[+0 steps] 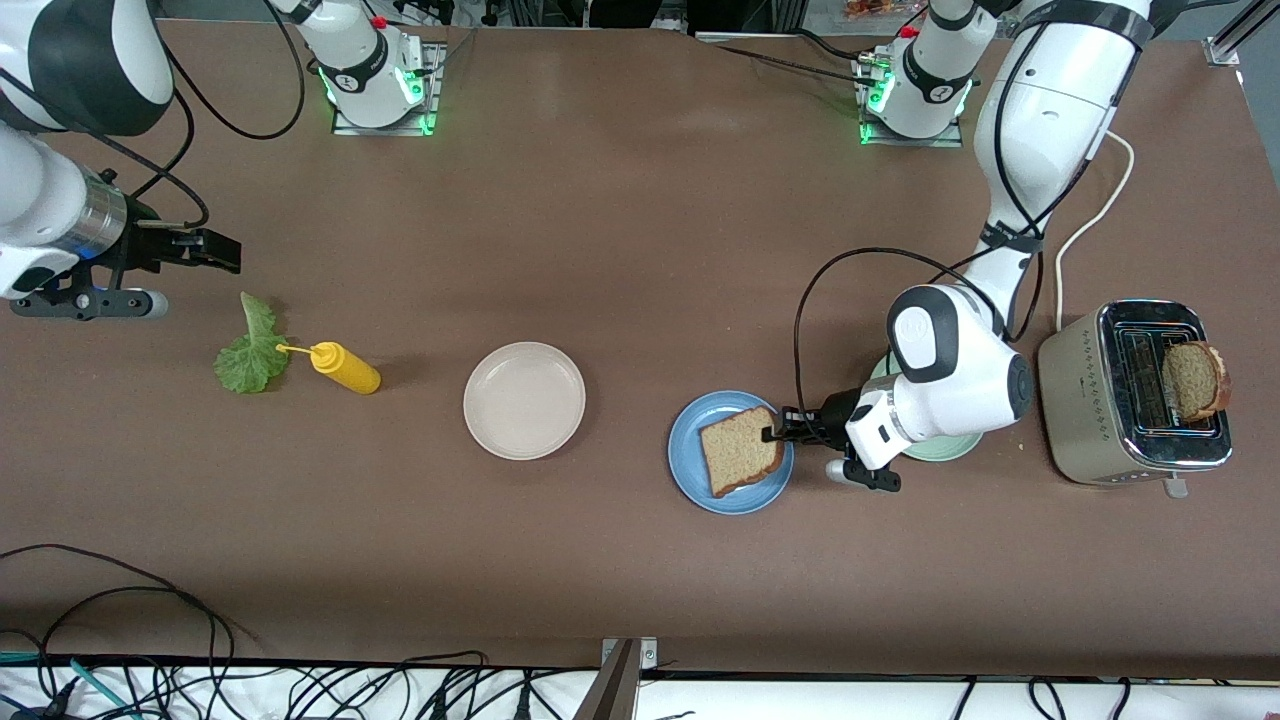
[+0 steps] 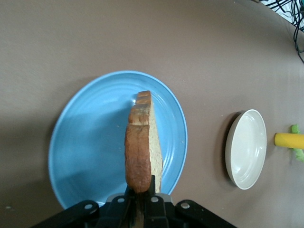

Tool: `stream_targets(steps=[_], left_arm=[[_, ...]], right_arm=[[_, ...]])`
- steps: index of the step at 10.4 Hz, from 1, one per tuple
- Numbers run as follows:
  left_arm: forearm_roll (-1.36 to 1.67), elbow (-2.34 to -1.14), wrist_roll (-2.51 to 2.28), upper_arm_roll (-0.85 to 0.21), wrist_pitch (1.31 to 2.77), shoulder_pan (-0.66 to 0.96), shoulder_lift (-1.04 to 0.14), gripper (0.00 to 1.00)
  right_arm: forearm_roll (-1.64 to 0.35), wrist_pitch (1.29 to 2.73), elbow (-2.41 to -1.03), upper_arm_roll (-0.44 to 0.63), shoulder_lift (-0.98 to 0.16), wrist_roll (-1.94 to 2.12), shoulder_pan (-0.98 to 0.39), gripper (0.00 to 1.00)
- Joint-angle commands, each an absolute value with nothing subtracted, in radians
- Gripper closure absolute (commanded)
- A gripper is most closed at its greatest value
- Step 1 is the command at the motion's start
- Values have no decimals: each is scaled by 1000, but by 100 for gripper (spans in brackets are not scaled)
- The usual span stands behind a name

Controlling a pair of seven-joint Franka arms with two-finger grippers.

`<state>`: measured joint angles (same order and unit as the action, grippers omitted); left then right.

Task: Make sandwich in blue plate with both arms
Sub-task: 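Release the bread on the blue plate and withdraw the left gripper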

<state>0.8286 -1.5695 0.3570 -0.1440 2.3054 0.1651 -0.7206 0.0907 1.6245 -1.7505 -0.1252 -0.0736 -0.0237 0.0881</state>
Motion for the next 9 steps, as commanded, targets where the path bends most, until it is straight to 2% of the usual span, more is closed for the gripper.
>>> stream_targets(steps=[1,4,5,6,7,8,9], left_arm=[[922,-1523,390,-141,2307,204,-781,100],[922,-1516,390,-141,2307,210,-792,100],[922,-1517,390,-141,2307,207,-790,100],[922,-1517,390,-141,2307,203,-792,83],[922,-1517,391,-141,2309,198,-792,5],[923,-1517,391,-141,2309,190,-790,0],[922,-1517,391,-141,2309,181,-790,0]], right_arm=[[114,1637,-1807,-120,-51,-8,91,0],[143,1750,-1929,-114,3,14,91,0],[141,1782,-1960,-82,8,38,91,0],[141,1804,-1976,-62,3,73,92,0],[141,1813,-1992,-49,3,78,91,0],[141,1813,-1996,-49,3,78,91,0],[141,1813,-1999,-49,3,78,91,0]])
